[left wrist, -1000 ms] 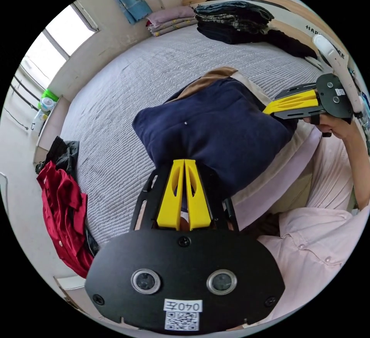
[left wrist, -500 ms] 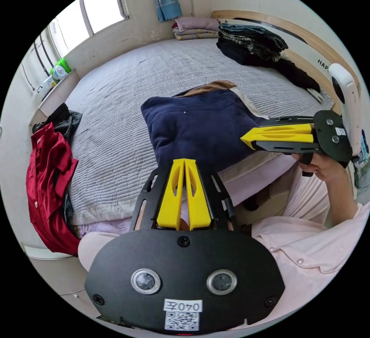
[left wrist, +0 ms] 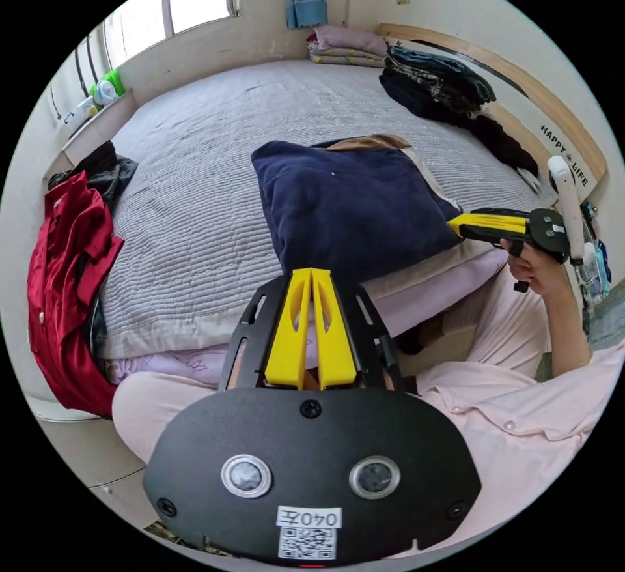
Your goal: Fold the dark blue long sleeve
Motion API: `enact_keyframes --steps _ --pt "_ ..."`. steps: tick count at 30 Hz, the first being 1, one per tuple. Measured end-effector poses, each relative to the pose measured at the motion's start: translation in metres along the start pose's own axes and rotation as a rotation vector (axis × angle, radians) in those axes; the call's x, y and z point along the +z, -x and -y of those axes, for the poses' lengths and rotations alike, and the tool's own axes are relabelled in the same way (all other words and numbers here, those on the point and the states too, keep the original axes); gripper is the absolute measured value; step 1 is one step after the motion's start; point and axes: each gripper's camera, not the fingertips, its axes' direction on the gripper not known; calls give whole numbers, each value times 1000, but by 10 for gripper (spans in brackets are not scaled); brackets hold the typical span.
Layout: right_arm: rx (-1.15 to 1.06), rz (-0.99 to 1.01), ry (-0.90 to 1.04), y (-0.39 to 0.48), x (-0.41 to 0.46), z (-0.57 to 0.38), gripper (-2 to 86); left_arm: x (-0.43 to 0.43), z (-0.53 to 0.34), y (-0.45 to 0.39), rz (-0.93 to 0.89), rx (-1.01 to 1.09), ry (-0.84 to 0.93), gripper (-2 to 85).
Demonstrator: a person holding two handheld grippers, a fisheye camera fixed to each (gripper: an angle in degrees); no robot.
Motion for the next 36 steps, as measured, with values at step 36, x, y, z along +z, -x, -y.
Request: enact_keyframes --steps 36 --pt "212 325 -83 -185 -62 -5 108 99 35 254 -690 -368 -86 51"
